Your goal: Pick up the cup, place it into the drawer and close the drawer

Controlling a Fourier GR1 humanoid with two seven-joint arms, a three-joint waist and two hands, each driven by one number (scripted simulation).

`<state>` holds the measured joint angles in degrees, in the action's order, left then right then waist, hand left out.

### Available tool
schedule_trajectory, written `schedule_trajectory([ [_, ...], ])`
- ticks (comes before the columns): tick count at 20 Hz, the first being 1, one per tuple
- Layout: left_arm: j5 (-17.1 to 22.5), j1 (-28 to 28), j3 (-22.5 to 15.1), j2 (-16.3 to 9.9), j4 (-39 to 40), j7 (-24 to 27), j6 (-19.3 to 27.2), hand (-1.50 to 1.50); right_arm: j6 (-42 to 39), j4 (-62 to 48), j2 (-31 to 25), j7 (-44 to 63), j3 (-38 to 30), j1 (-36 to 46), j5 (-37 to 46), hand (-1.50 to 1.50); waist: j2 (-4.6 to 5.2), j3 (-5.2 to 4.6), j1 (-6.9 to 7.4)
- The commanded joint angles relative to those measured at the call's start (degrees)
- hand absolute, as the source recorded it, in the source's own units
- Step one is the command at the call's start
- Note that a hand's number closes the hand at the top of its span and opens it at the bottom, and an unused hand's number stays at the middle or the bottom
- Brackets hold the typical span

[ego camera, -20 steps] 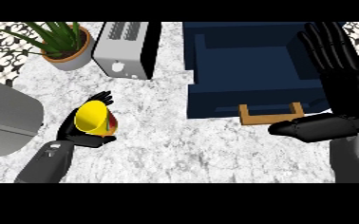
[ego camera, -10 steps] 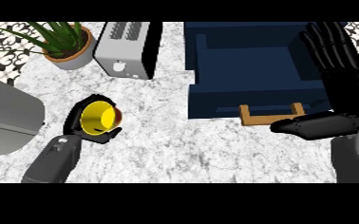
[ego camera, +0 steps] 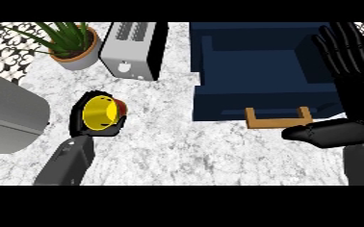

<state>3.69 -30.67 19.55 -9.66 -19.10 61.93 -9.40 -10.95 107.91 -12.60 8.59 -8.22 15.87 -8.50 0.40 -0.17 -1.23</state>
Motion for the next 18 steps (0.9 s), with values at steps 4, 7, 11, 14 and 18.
schedule_trajectory([
  [4,-0.4,-6.4,-2.9,4.1,-6.9,-1.1,0.0,1.50,0.1,-1.7,0.0,-0.1,-0.1,0.4,0.6,-1.50,-0.41,0.16,1.02],
  [7,0.0,-7.4,-4.2,4.8,-12.9,-4.4,0.2,1.50,1.5,-3.3,0.9,-1.6,0.0,1.4,2.2,-1.50,-0.63,0.21,1.71],
  [11,-0.2,-13.5,-7.2,8.1,-19.6,-15.1,3.0,1.50,0.1,-4.7,-0.7,-3.1,-0.5,0.7,3.2,-1.50,-0.75,0.24,1.82],
  [14,0.7,-15.5,-10.5,9.5,-25.0,-23.5,5.5,1.50,1.4,0.4,0.2,-0.1,-0.1,-1.1,2.5,-1.50,-0.96,0.22,1.40],
  [18,3.5,-20.5,-15.8,9.6,-30.1,-32.2,12.5,1.50,2.0,-4.9,0.7,-1.2,-0.7,2.6,2.5,-1.50,-0.80,0.21,1.45],
])
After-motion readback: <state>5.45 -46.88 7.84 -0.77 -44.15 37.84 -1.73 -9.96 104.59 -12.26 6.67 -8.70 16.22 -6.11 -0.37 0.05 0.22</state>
